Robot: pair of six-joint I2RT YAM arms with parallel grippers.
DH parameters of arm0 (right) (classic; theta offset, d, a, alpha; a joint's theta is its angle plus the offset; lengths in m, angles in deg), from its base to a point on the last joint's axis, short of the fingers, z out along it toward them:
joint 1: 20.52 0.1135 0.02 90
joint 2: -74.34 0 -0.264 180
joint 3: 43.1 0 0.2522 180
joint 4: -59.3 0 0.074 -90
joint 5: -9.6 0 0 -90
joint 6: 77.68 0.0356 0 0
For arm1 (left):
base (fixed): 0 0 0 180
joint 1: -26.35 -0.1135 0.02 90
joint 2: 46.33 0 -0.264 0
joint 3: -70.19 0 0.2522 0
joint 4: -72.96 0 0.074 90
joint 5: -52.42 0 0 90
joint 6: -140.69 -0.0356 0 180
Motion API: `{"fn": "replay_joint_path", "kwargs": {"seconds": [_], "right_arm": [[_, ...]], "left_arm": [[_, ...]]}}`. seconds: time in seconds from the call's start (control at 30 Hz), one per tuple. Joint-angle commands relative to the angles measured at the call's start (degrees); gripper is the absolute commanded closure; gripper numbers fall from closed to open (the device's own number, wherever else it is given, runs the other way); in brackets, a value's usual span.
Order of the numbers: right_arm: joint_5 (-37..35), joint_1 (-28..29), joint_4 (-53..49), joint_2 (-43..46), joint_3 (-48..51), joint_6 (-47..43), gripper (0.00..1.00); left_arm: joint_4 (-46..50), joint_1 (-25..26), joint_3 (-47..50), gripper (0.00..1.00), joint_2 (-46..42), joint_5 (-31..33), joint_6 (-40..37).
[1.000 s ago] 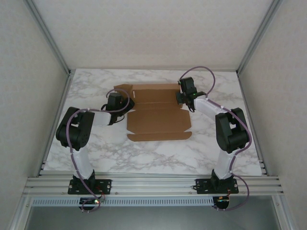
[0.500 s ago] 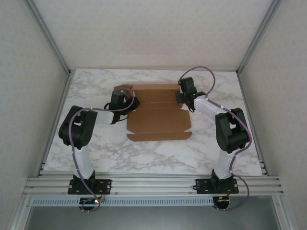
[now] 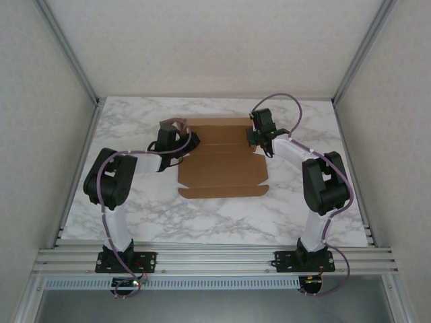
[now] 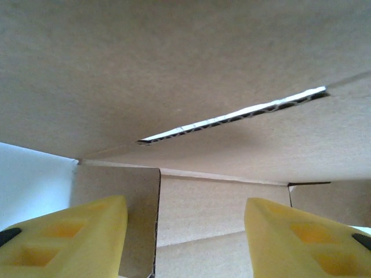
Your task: Fold the paper box
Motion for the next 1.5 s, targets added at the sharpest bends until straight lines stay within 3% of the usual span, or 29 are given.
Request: {"fn": "replay_joint_path", "kwargs": {"seconds": [0.0, 0.37, 0.73, 0.97, 1.23, 1.47], "right_arm": [[0.2, 0.8, -3.4, 1.4, 0.9, -0.3, 0.97], [-1.9, 0.9, -4.0, 1.3, 0.8, -1.1, 0.97], [-4.4, -1.2, -1.8, 1.3, 0.0, -6.6, 0.97], [-3.2, -2.0, -0.6, 1.7, 0.4, -10.0, 0.97], [-1.3, -2.2, -0.8, 1.6, 0.6, -9.3, 0.97], [0.2, -2.2, -1.0, 1.3, 0.3, -8.7, 0.97]], "left_arm": [[-1.7, 1.0, -1.7, 0.45, 2.2, -2.5, -0.1], [1.9, 2.5, -4.2, 0.45, 4.7, -3.3, -1.1], [8.0, 1.0, 7.1, 0.43, -20.4, -0.6, -10.1], [10.1, -4.6, 11.4, 0.42, -37.6, 8.1, -16.1], [14.5, -15.3, 7.9, 0.46, -25.7, 13.6, -16.3], [11.1, -16.6, 4.5, 0.45, -15.0, 12.4, -18.3]]}}
